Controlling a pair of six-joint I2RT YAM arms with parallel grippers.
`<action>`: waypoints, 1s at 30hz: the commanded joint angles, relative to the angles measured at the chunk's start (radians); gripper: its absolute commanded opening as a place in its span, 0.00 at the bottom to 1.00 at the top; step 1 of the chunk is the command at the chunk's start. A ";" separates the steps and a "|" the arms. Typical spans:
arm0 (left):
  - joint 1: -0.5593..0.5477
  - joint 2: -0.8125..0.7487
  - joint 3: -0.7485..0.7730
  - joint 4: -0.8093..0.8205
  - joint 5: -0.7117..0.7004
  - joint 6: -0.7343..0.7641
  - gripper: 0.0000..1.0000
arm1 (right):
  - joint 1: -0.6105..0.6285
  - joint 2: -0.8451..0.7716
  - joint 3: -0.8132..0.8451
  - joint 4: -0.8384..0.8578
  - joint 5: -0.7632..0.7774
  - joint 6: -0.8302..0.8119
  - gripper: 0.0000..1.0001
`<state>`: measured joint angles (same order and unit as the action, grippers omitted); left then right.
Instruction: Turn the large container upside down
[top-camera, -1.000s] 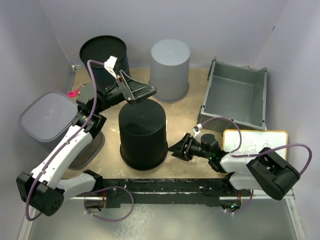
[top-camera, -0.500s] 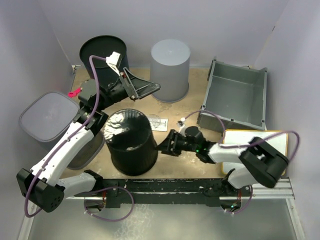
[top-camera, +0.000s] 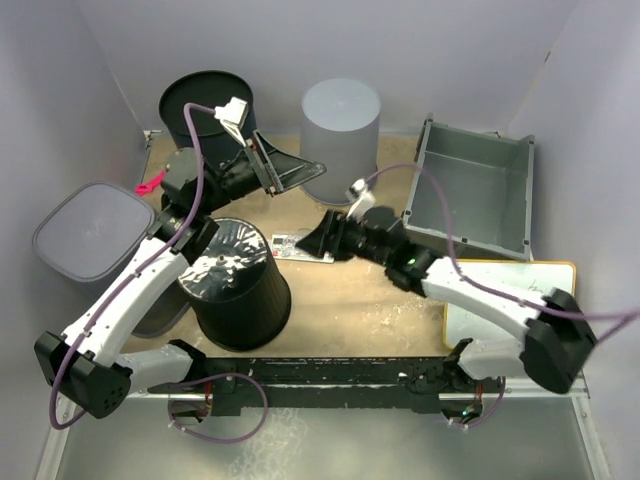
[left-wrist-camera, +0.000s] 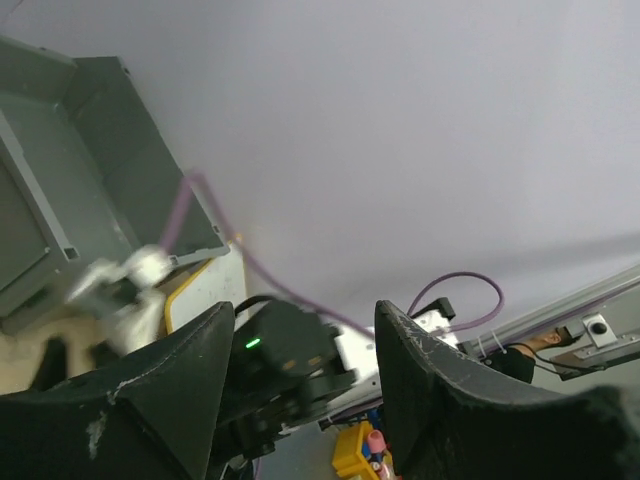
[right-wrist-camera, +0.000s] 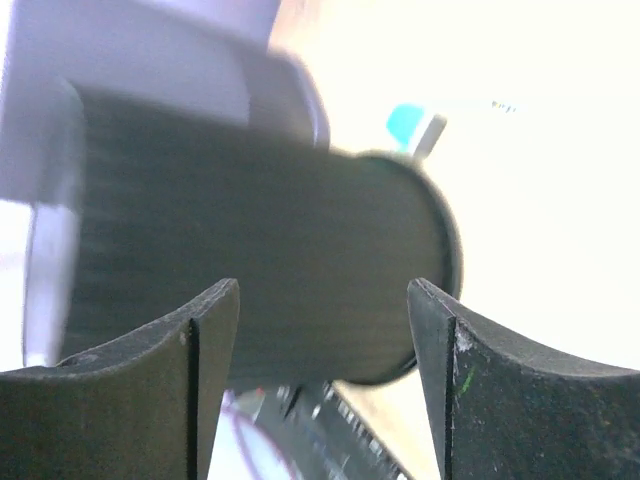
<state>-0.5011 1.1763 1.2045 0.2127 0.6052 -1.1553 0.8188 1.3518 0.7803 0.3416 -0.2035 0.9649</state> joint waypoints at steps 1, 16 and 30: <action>-0.008 0.010 0.034 -0.012 -0.018 0.074 0.56 | -0.104 -0.179 0.186 -0.460 0.404 -0.314 0.71; -0.150 0.041 0.079 -0.421 -0.266 0.420 0.55 | -0.614 0.154 0.633 -0.853 0.374 -0.603 0.93; -0.182 0.020 0.043 -0.409 -0.298 0.404 0.55 | -0.653 0.411 0.836 -0.809 0.179 -0.571 0.22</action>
<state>-0.6724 1.2228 1.2289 -0.2268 0.3283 -0.7692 0.1635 1.7805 1.5452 -0.4866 0.0711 0.3824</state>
